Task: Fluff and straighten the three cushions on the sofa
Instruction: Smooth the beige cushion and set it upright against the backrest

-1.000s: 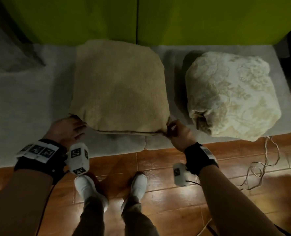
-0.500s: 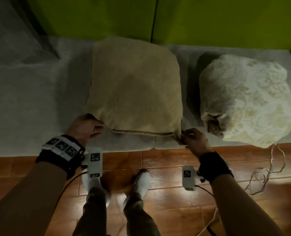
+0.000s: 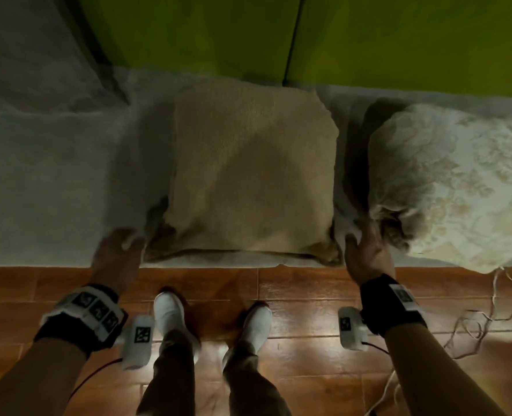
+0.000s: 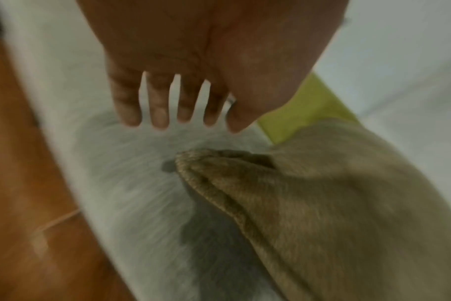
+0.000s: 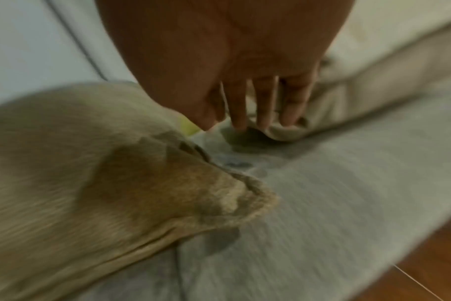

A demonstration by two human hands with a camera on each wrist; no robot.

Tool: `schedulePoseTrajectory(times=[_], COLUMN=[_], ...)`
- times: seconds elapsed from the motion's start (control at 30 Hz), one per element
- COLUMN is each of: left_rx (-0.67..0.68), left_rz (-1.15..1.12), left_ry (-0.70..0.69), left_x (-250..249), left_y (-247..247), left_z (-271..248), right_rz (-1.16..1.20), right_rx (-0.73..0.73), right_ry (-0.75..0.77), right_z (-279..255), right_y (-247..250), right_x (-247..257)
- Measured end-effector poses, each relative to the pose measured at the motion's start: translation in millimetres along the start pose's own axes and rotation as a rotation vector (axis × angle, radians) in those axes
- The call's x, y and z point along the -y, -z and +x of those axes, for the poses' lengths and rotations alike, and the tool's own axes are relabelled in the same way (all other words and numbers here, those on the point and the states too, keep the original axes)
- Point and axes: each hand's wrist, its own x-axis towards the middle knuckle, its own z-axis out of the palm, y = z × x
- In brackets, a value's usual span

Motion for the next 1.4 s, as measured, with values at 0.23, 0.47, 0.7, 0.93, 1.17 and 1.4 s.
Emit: schedulePoseTrajectory(times=[0.23, 0.47, 0.7, 0.93, 1.17, 1.4], left_rx=[-0.207, -0.083, -0.037, -0.007, -0.018, 0.018], left_rz=[0.234, 0.583, 0.627, 0.677, 0.624, 0.612], left_ry=[-0.810, -0.766, -0.728, -0.698, -0.697, -0.777], left_x=[-139.8, -144.4, -126.3, -134.9, -134.9, -82.9], left_y=[-16.8, -91.1, -130.1, -137.2, -130.3, -104.8], left_z=[-18.9, 41.7, 75.5, 76.6, 67.8, 49.9], right_rz=[-0.133, -0.215, -0.113, -0.267, 0.050, -0.392], right_rx=[-0.189, -0.068, -0.012, 0.243, -0.304, 0.170], right_ry=[0.607, 0.488, 0.403, 0.228, 0.333, 0.506], right_z=[9.8, 42.9, 48.7, 27.6, -3.5, 34.7], right_y=[17.8, -61.3, -109.0, -104.9, -25.4, -67.8], right_x=[116.5, 113.0, 43.1, -23.2, 23.3, 113.0])
